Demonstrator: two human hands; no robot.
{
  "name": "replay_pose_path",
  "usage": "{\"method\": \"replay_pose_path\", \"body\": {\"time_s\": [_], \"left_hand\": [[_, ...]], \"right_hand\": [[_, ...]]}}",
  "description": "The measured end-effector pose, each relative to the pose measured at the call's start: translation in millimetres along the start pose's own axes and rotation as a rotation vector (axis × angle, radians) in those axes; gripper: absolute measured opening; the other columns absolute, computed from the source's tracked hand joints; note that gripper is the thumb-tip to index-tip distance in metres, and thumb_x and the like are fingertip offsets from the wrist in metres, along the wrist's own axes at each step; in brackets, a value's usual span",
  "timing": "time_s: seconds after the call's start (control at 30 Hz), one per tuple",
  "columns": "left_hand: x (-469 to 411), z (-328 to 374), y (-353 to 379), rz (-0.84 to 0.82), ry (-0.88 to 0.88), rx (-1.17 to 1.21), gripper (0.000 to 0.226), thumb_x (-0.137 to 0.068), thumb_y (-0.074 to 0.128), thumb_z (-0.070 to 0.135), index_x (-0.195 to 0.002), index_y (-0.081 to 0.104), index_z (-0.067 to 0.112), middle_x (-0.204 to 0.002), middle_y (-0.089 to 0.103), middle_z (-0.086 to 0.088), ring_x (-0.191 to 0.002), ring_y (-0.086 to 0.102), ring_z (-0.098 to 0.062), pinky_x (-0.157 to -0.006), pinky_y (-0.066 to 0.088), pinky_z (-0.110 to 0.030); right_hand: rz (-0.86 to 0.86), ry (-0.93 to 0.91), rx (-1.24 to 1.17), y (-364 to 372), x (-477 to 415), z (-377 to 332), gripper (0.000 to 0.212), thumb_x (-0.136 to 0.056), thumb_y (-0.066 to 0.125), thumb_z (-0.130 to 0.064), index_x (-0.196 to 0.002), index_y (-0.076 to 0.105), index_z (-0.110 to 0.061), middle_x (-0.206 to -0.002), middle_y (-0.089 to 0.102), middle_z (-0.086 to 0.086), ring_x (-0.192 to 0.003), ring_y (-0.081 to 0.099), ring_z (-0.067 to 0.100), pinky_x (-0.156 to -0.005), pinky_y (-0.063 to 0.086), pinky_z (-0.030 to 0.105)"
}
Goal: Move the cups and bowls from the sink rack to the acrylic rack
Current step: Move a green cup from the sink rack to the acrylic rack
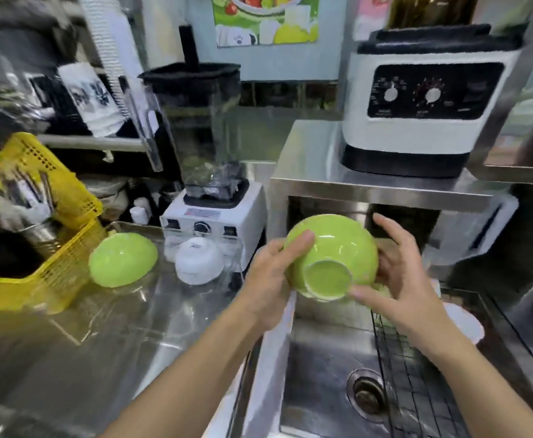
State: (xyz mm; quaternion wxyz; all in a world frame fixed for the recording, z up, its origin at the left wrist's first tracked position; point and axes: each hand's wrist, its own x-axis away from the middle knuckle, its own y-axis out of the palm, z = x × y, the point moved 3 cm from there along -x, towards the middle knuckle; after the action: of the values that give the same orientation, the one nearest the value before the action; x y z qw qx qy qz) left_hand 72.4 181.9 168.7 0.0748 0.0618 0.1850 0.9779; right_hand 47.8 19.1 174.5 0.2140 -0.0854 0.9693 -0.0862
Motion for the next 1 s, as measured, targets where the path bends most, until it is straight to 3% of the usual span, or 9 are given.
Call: {"method": "replay_pose_path", "body": {"time_s": [0.13, 0.23, 0.33, 0.47, 0.6, 0.7, 0.8, 0.9, 1.0], "left_hand": [[17, 28, -52, 0.116, -0.024, 0.065, 0.051, -0.064, 0.073, 0.044, -0.099, 0.069, 0.007, -0.1, 0.068, -0.014, -0.085, 0.066, -0.023, -0.078, 0.054, -0.034], [28, 38, -94, 0.213, -0.082, 0.12, 0.066, -0.057, 0.069, 0.049, -0.11, 0.066, 0.009, -0.108, 0.069, -0.013, -0.091, 0.067, -0.023, -0.077, 0.057, -0.036], [42, 46, -131, 0.334, -0.152, 0.081, 0.059, -0.066, 0.065, 0.054, -0.11, 0.067, 0.015, -0.106, 0.072, -0.007, -0.092, 0.068, -0.022, -0.074, 0.056, -0.036], [69, 70, -218, 0.516, -0.034, -0.091, 0.049, -0.082, 0.058, 0.048, -0.122, 0.047, 0.021, -0.112, 0.062, -0.005, -0.087, 0.061, -0.016, -0.06, 0.047, -0.028], [69, 62, -212, 0.489, 0.046, -0.426, 0.069, -0.074, 0.07, 0.045, -0.131, 0.035, 0.031, -0.13, 0.04, 0.0, -0.108, 0.047, -0.015, -0.091, 0.04, -0.031], [62, 51, -209, 0.457, 0.013, -0.616, 0.072, -0.081, 0.065, 0.039, -0.141, 0.029, 0.022, -0.136, 0.029, -0.003, -0.117, 0.035, -0.015, -0.096, 0.029, -0.027], [55, 40, -212, 0.492, -0.024, -0.734, 0.069, -0.085, 0.058, 0.04, -0.143, 0.028, 0.018, -0.145, 0.029, -0.009, -0.136, 0.027, -0.025, -0.112, 0.024, -0.04], [51, 38, -217, 0.528, -0.071, -0.775, 0.068, -0.085, 0.058, 0.04, -0.142, 0.03, 0.016, -0.147, 0.029, -0.011, -0.139, 0.02, -0.028, -0.114, 0.018, -0.046], [51, 38, -222, 0.573, -0.113, -0.789, 0.062, -0.084, 0.058, 0.04, -0.137, 0.038, 0.014, -0.144, 0.034, -0.013, -0.136, 0.022, -0.03, -0.113, 0.02, -0.045]], "right_hand": [[-0.161, -0.117, 0.2, 63, -20, -8, 0.097, -0.046, 0.075, -0.066, -0.127, 0.022, -0.058, -0.141, 0.027, -0.005, -0.135, 0.027, 0.003, -0.109, 0.028, 0.019], [-0.279, -0.17, 0.337, 108, -34, -7, 0.101, -0.05, 0.077, -0.057, -0.134, 0.021, -0.045, -0.141, 0.018, -0.005, -0.131, 0.009, -0.017, -0.104, 0.012, -0.001], [-0.321, -0.128, 0.35, 149, -48, -3, 0.096, -0.055, 0.08, -0.037, -0.13, 0.021, -0.049, -0.139, 0.023, -0.001, -0.127, 0.014, -0.018, -0.103, 0.013, -0.002], [-0.368, -0.059, 0.355, 248, -61, -8, 0.1, -0.056, 0.082, -0.041, -0.137, 0.023, -0.04, -0.135, 0.03, -0.01, -0.121, 0.03, -0.007, -0.102, 0.029, 0.012], [-0.335, 0.046, 0.384, 250, -60, 1, 0.099, -0.06, 0.082, -0.037, -0.139, 0.022, -0.033, -0.129, 0.031, -0.016, -0.117, 0.031, -0.004, -0.101, 0.027, 0.017], [-0.296, 0.148, 0.409, 245, -48, 15, 0.1, -0.058, 0.081, -0.042, -0.139, 0.023, -0.034, -0.131, 0.035, -0.015, -0.119, 0.039, 0.006, -0.102, 0.033, 0.025], [-0.3, 0.177, 0.504, 244, -43, 23, 0.103, -0.053, 0.078, -0.054, -0.138, 0.022, -0.035, -0.14, 0.039, -0.009, -0.121, 0.043, 0.02, -0.106, 0.036, 0.04], [-0.325, 0.136, 0.629, 245, -45, 21, 0.1, -0.057, 0.075, -0.057, -0.139, 0.023, -0.031, -0.137, 0.043, -0.009, -0.121, 0.043, 0.016, -0.106, 0.027, 0.035], [-0.36, 0.072, 0.689, 250, -48, 15, 0.089, -0.059, 0.074, -0.059, -0.133, 0.032, -0.032, -0.114, 0.052, -0.013, -0.114, 0.048, 0.016, -0.096, 0.03, 0.032]]}}
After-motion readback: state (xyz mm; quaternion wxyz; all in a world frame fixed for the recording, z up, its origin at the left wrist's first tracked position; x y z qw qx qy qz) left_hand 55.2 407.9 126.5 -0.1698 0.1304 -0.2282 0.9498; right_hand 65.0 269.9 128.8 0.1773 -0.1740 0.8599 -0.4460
